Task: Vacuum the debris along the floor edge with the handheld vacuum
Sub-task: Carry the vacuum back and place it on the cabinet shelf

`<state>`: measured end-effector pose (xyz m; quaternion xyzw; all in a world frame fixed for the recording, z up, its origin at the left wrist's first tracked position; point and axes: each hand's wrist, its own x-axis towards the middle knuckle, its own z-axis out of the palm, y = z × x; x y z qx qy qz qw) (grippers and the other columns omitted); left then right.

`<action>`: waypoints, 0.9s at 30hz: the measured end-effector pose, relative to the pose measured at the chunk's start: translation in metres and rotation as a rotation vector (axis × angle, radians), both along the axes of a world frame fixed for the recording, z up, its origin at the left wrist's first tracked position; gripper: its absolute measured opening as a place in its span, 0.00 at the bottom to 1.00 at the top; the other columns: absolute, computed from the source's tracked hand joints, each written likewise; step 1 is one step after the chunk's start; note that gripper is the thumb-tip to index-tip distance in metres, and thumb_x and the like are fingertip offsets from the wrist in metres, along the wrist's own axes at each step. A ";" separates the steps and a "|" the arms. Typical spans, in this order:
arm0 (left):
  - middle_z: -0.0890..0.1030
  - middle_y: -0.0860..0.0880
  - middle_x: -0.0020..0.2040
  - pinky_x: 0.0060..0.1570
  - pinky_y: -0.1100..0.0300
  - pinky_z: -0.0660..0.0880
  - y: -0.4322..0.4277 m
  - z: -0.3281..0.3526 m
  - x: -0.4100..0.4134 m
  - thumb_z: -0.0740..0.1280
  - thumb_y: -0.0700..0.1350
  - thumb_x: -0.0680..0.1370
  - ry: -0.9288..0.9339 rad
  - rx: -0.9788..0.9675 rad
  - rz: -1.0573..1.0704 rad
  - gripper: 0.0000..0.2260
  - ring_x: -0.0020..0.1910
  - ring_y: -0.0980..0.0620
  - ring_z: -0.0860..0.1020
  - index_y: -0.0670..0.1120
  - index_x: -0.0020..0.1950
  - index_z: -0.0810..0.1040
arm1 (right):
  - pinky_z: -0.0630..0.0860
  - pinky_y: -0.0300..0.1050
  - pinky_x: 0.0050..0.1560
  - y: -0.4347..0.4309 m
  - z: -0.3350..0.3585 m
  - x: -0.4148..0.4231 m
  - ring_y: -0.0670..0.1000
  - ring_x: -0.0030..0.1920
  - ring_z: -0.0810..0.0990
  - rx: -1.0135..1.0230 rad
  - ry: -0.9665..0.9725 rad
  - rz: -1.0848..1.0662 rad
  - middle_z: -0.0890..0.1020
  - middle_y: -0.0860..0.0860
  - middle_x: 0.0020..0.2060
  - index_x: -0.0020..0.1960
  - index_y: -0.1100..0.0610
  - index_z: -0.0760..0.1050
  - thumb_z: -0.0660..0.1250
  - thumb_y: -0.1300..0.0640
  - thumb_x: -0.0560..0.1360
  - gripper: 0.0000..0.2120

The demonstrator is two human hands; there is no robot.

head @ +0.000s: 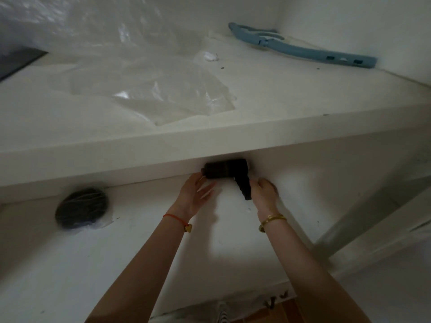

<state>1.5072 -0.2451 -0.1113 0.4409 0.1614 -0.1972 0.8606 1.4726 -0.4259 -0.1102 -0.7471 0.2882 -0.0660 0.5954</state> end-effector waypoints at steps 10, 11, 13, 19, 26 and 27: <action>0.75 0.48 0.68 0.51 0.53 0.77 -0.005 0.003 -0.002 0.63 0.45 0.82 -0.013 0.018 -0.022 0.08 0.52 0.46 0.82 0.48 0.61 0.73 | 0.77 0.43 0.54 -0.005 0.008 -0.024 0.54 0.50 0.78 0.746 0.016 -0.251 0.74 0.57 0.49 0.56 0.60 0.73 0.59 0.52 0.81 0.12; 0.75 0.48 0.69 0.51 0.54 0.77 -0.005 0.003 -0.002 0.63 0.46 0.82 -0.015 0.017 -0.023 0.08 0.52 0.46 0.82 0.48 0.61 0.73 | 0.77 0.41 0.47 -0.004 0.010 -0.024 0.52 0.43 0.77 0.774 -0.001 -0.274 0.73 0.55 0.43 0.46 0.57 0.71 0.59 0.52 0.81 0.09; 0.73 0.48 0.71 0.51 0.54 0.76 -0.006 0.003 -0.001 0.62 0.46 0.82 -0.025 0.028 -0.024 0.11 0.52 0.47 0.82 0.48 0.64 0.73 | 0.75 0.39 0.41 -0.003 0.013 -0.024 0.48 0.34 0.70 0.779 -0.009 -0.303 0.67 0.52 0.35 0.37 0.52 0.64 0.60 0.53 0.80 0.14; 0.70 0.48 0.74 0.50 0.54 0.77 -0.009 0.008 -0.007 0.62 0.47 0.82 -0.063 0.076 -0.048 0.21 0.54 0.45 0.81 0.47 0.75 0.68 | 0.74 0.42 0.50 -0.004 0.015 -0.028 0.48 0.35 0.70 0.818 -0.036 -0.294 0.68 0.52 0.35 0.44 0.54 0.70 0.59 0.53 0.81 0.08; 0.75 0.46 0.68 0.61 0.53 0.74 -0.008 0.009 -0.012 0.63 0.46 0.82 -0.228 0.476 -0.080 0.21 0.61 0.44 0.79 0.43 0.74 0.69 | 0.75 0.44 0.58 -0.003 0.024 -0.044 0.52 0.50 0.78 0.747 -0.030 -0.179 0.76 0.56 0.48 0.50 0.59 0.73 0.56 0.58 0.82 0.09; 0.77 0.46 0.67 0.64 0.52 0.74 -0.007 0.008 -0.013 0.65 0.46 0.81 -0.281 0.554 -0.081 0.20 0.61 0.45 0.78 0.44 0.73 0.71 | 0.72 0.47 0.64 -0.003 0.025 -0.047 0.54 0.59 0.77 0.713 -0.029 -0.160 0.76 0.58 0.55 0.57 0.60 0.73 0.55 0.57 0.82 0.10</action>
